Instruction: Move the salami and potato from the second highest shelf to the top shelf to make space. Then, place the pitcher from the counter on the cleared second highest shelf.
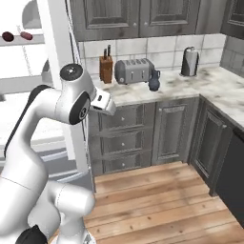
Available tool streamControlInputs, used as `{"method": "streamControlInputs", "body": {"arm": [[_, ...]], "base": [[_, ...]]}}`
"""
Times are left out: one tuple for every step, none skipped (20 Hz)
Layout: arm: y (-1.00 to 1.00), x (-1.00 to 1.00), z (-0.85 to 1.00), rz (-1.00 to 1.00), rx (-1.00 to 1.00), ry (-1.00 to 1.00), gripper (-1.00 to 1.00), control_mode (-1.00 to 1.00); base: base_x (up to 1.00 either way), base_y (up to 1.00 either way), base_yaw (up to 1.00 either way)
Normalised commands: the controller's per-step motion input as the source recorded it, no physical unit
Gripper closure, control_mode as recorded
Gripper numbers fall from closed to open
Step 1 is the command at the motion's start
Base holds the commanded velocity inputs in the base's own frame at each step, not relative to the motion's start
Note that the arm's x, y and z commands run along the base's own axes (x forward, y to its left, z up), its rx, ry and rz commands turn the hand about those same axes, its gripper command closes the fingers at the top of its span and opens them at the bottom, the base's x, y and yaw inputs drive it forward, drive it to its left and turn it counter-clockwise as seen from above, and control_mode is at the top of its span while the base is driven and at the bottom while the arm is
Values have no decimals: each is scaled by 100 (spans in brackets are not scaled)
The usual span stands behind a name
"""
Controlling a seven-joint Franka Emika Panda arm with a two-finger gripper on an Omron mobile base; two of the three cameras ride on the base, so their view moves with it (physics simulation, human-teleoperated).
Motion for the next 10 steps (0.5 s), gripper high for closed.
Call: {"method": "streamControlInputs", "body": {"arm": [[0, 0, 0, 0, 0, 0, -100, 100], [0, 0, 0, 0, 0, 0, -100, 100], [0, 0, 0, 0, 0, 0, -100, 100], [0, 0, 0, 0, 0, 0, -100, 100], [0, 0, 0, 0, 0, 0, -100, 100], [0, 0, 0, 0, 0, 0, -100, 100], [0, 0, 0, 0, 0, 0, -100, 100], [0, 0, 0, 0, 0, 0, -100, 100], [0, 0, 0, 0, 0, 0, -100, 100], [0, 0, 0, 0, 0, 0, -100, 100]], "base": [[54, -81, 3], [58, -81, 15], [60, -84, 23], [61, -82, 27], [61, -81, 28], [60, -81, 31], [61, -82, 33], [64, -81, 37], [68, -77, 40], [69, -72, 41]]}}
